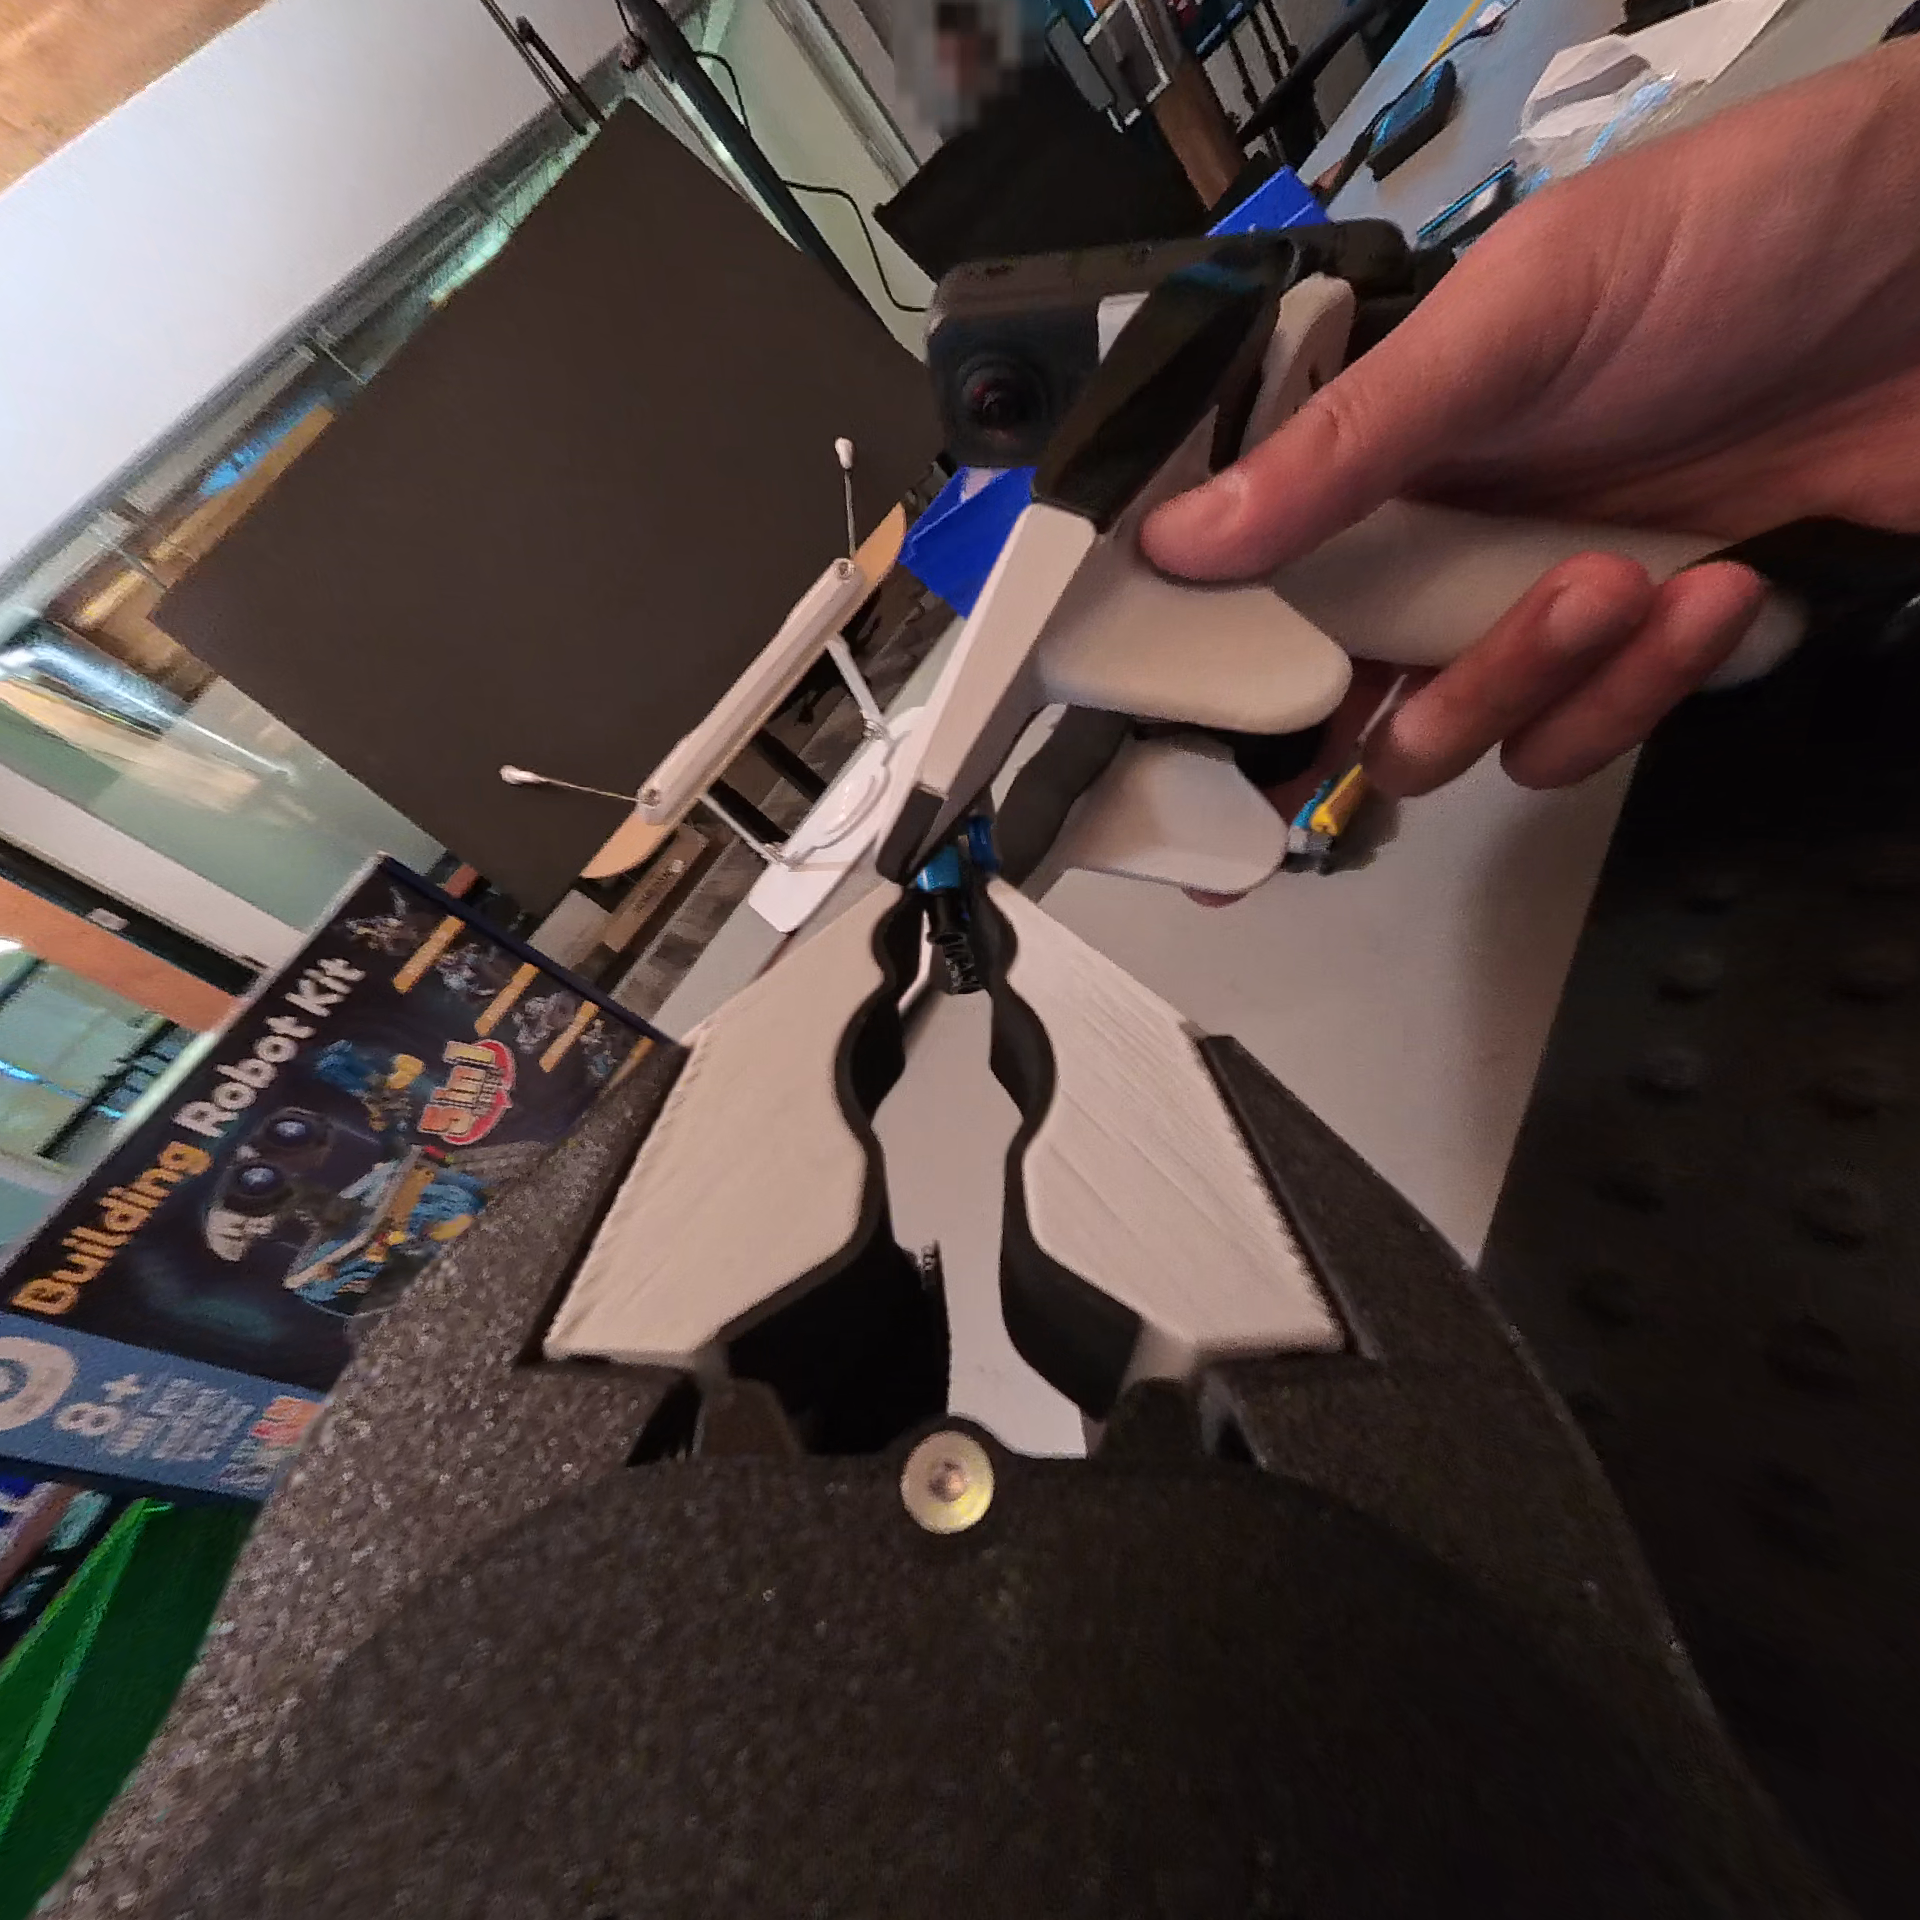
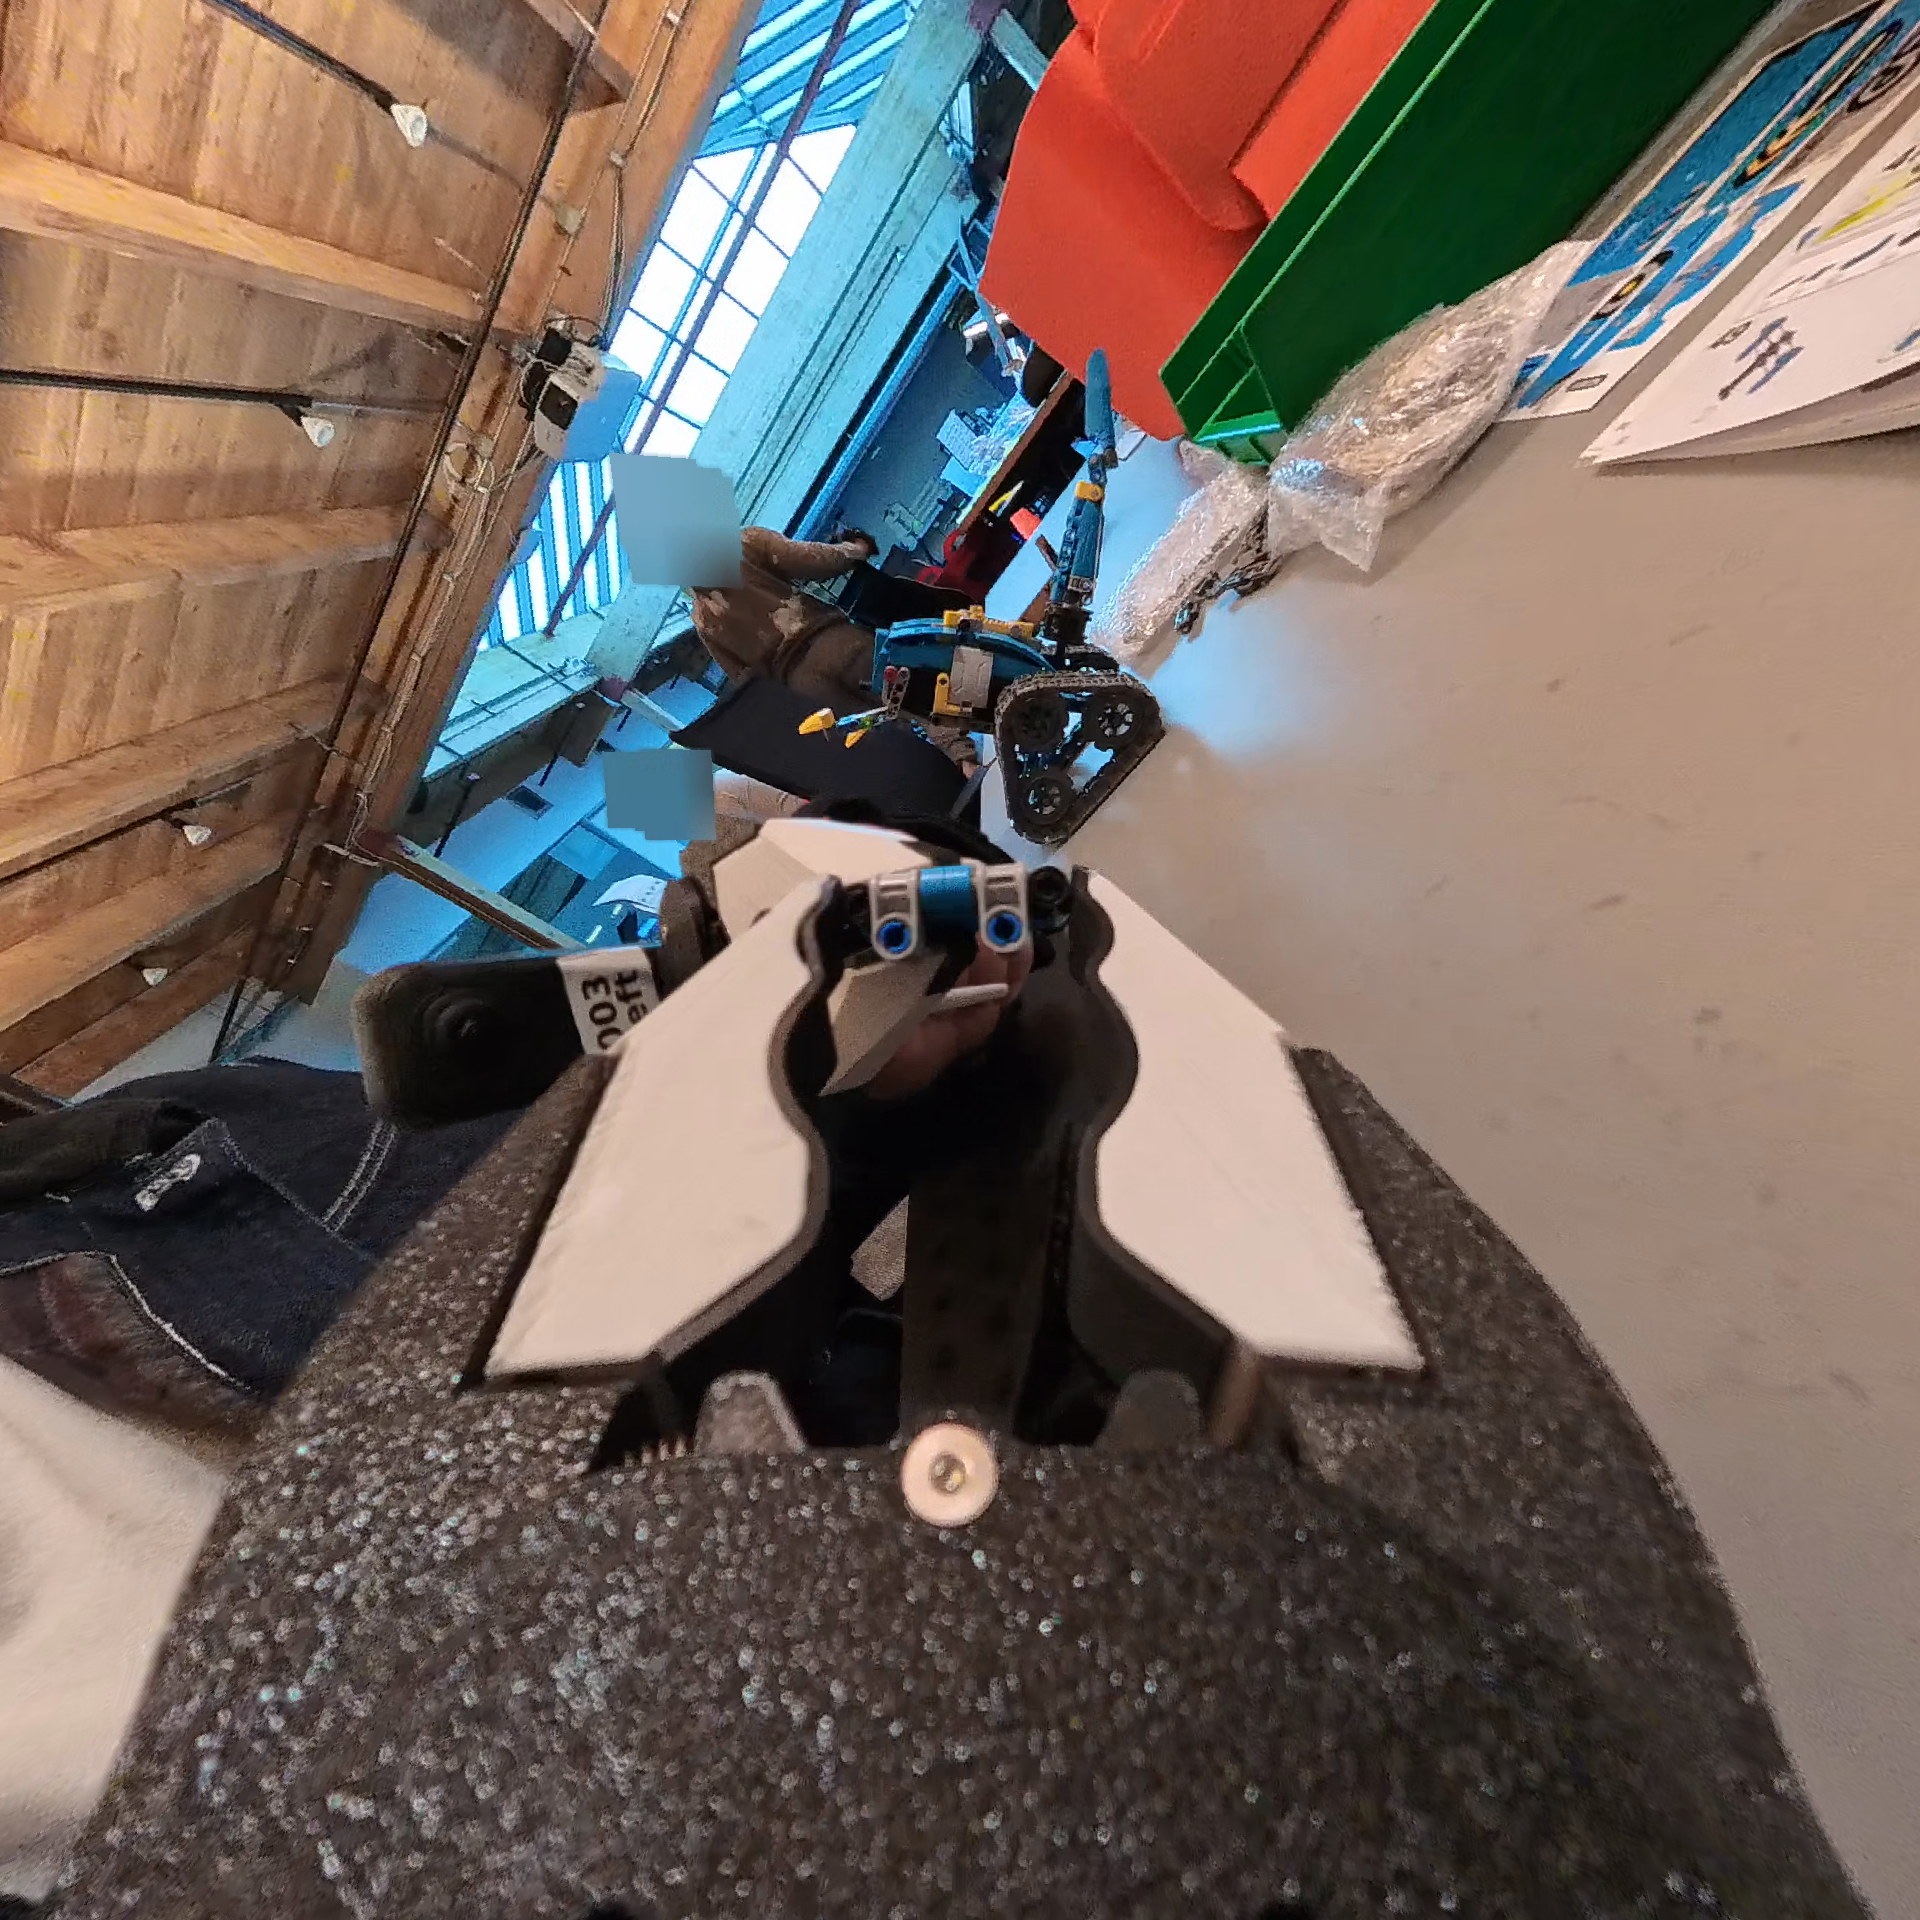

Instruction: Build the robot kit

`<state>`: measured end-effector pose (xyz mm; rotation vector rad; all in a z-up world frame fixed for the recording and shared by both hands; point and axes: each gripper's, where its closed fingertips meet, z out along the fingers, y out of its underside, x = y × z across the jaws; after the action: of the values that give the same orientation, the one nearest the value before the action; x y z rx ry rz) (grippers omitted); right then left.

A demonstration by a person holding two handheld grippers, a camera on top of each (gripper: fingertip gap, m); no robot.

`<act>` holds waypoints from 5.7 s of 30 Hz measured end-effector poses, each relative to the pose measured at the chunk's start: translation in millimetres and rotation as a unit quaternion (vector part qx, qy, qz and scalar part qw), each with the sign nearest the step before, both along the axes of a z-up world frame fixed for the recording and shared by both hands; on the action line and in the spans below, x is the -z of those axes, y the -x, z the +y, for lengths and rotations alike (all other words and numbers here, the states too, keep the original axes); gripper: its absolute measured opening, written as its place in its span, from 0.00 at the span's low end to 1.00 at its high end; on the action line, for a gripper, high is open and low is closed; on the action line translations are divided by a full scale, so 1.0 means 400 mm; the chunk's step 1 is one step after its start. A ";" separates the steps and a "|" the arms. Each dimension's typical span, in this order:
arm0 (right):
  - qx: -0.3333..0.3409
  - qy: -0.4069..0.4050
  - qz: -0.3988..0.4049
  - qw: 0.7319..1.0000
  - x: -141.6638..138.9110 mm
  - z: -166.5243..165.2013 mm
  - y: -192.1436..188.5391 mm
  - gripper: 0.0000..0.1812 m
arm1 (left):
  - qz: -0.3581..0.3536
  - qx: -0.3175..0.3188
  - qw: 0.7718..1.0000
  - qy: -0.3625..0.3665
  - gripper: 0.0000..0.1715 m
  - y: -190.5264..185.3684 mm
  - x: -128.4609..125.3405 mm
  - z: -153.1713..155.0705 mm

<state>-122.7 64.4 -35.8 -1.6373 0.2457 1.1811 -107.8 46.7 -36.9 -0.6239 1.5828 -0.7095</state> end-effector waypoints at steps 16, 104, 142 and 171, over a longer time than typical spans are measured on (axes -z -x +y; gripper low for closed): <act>-0.162 0.003 -0.534 0.830 0.227 -0.013 0.001 0.24 | 0.366 0.124 0.910 0.150 0.35 0.043 0.295 0.034; -0.134 0.051 -0.533 0.834 0.263 -0.049 0.008 0.35 | 0.382 0.115 0.903 0.158 0.26 0.033 0.311 0.043; -0.199 0.044 -0.558 0.804 0.322 -0.040 0.031 0.21 | 0.426 0.152 0.868 0.207 0.26 0.054 0.312 0.024; -0.163 0.074 -0.422 0.889 0.261 -0.011 0.022 0.18 | 0.378 0.116 0.907 0.146 0.26 0.037 0.309 0.038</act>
<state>-131.5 59.8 -140.2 -2.2293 -0.5262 0.5821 -122.6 62.1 -160.3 -1.0229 2.3172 -0.9598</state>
